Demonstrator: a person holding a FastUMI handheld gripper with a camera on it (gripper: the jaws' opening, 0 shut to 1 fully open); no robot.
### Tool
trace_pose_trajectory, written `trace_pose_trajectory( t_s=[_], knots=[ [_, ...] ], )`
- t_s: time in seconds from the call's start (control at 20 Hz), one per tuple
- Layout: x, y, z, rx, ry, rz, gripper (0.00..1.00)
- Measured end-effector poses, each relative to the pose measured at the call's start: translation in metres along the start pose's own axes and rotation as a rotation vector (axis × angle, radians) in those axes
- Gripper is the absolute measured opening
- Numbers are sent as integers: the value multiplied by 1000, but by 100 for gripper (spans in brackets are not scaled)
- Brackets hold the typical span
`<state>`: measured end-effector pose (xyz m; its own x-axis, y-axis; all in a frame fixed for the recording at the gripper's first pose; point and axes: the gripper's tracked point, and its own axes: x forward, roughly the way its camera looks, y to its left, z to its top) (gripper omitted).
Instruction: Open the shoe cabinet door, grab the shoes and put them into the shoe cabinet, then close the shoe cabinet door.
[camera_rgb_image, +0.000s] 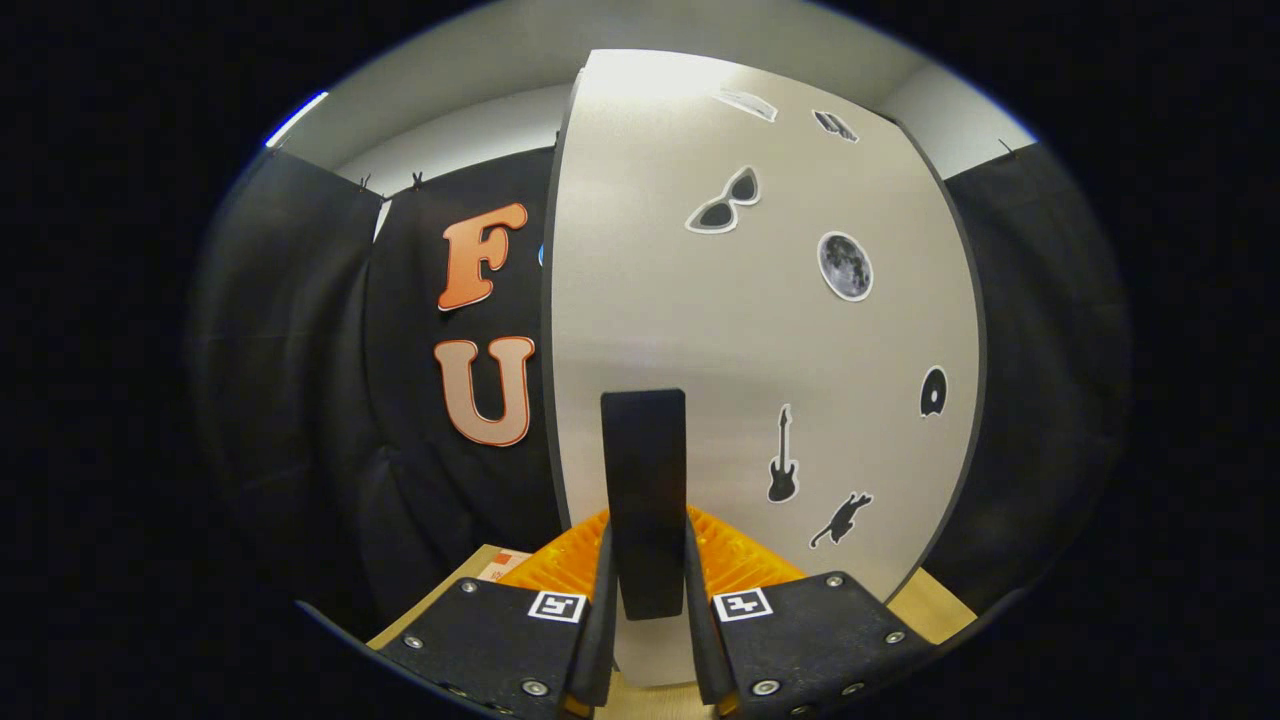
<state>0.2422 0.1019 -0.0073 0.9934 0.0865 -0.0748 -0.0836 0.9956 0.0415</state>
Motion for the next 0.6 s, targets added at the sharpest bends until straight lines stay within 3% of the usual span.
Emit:
trace_pose_trajectory(
  t_s=[0.6],
  knots=[
    [-95,-56,-5,11,10,-25,32]
  ],
)
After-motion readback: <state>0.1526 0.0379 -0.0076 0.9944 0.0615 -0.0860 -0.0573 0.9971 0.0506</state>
